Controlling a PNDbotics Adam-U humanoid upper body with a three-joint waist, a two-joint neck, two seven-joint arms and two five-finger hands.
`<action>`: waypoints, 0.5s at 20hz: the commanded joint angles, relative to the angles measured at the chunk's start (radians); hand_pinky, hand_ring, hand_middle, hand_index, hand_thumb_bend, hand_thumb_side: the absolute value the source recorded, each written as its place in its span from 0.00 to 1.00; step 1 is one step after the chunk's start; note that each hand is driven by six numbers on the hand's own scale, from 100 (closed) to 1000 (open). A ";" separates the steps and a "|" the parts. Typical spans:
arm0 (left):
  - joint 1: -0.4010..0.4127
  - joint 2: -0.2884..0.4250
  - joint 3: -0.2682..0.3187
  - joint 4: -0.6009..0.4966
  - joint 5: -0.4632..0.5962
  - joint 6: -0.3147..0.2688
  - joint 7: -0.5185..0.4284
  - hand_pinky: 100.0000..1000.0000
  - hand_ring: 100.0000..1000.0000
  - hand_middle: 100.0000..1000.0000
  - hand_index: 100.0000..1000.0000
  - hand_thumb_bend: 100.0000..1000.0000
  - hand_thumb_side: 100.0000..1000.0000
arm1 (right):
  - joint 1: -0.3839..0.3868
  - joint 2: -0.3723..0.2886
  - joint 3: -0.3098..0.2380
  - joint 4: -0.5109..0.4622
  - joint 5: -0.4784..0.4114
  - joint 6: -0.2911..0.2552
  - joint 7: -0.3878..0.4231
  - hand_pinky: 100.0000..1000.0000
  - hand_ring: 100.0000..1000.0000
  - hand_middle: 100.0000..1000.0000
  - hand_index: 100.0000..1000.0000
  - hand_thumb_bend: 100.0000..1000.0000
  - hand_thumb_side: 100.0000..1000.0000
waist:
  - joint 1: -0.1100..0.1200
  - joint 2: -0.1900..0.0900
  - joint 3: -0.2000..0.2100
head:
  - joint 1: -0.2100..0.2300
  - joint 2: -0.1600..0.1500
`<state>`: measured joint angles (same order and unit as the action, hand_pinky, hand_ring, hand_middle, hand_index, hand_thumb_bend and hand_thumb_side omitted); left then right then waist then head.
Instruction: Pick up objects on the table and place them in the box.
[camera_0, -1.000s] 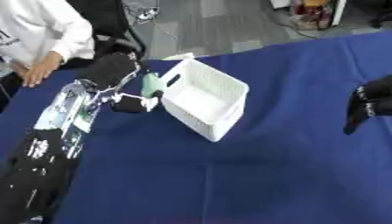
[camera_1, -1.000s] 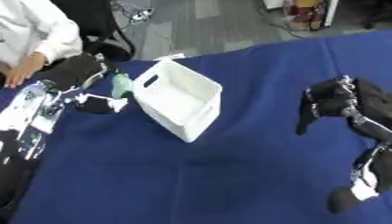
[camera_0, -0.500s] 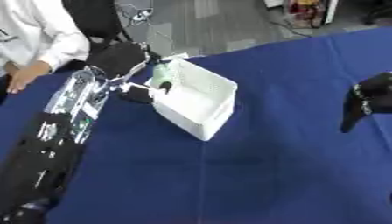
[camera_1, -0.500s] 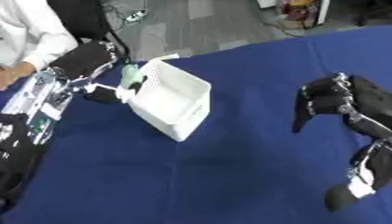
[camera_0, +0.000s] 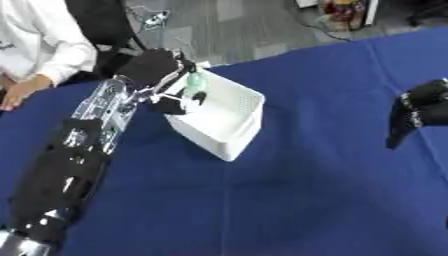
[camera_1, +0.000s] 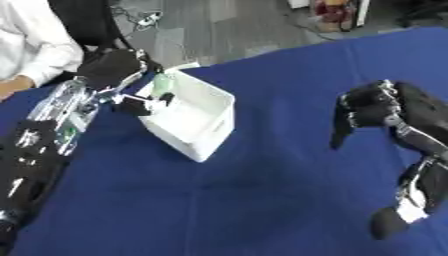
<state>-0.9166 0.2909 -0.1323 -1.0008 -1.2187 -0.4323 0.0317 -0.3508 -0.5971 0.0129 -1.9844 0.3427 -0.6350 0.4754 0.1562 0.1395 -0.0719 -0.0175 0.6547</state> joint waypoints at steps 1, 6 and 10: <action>-0.037 0.000 0.018 0.034 -0.034 -0.009 0.043 0.00 0.00 0.00 0.12 0.10 0.42 | -0.017 -0.011 -0.004 -0.016 -0.009 -0.033 0.037 0.00 0.29 0.35 0.44 0.84 1.00 | -0.009 -0.013 0.000 | 0.005 -0.013; -0.070 -0.026 0.030 0.108 -0.100 -0.018 0.084 0.00 0.00 0.00 0.12 0.12 0.42 | -0.021 -0.007 -0.004 -0.016 -0.012 -0.034 0.040 0.00 0.29 0.35 0.44 0.84 1.00 | -0.011 -0.010 -0.005 | 0.013 -0.047; -0.089 -0.042 0.042 0.158 -0.155 -0.025 0.118 0.00 0.00 0.00 0.12 0.12 0.42 | -0.024 -0.005 -0.004 -0.016 -0.013 -0.034 0.041 0.00 0.29 0.35 0.44 0.84 1.00 | -0.012 -0.009 -0.007 | 0.013 -0.067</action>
<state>-0.9774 0.2380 -0.1054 -0.8452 -1.3559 -0.4569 0.1356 -0.3544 -0.5957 0.0130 -1.9844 0.3356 -0.6335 0.4768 0.1558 0.1416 -0.0790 -0.0124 0.6036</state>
